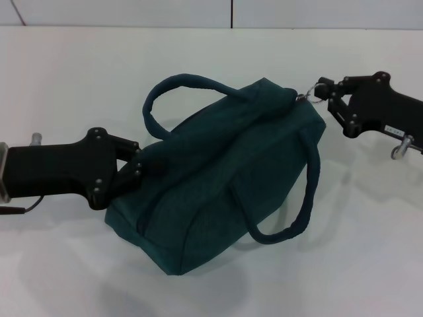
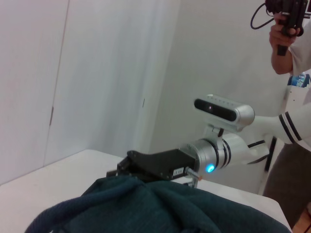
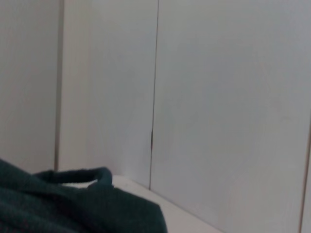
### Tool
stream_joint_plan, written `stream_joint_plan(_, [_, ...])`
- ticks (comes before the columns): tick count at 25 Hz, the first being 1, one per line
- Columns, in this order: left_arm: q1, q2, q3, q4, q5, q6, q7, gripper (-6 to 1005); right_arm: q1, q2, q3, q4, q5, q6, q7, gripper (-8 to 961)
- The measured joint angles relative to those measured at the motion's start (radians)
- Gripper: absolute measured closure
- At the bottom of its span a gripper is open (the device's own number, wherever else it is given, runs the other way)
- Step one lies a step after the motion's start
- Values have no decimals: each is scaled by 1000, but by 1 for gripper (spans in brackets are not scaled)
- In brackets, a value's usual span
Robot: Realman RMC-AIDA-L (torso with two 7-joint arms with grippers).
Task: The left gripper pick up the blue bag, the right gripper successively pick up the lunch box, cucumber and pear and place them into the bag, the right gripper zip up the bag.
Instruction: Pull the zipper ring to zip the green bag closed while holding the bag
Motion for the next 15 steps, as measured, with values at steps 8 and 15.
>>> stream_joint_plan(8, [1,0,-13,0,-8,2,5,950,-5,3,-4,-8,8,-11,-1,935])
stream_joint_plan(15, [7,2,-27,0,-13,4,5,950,-19,3,102,-1,9,-123,-20,935])
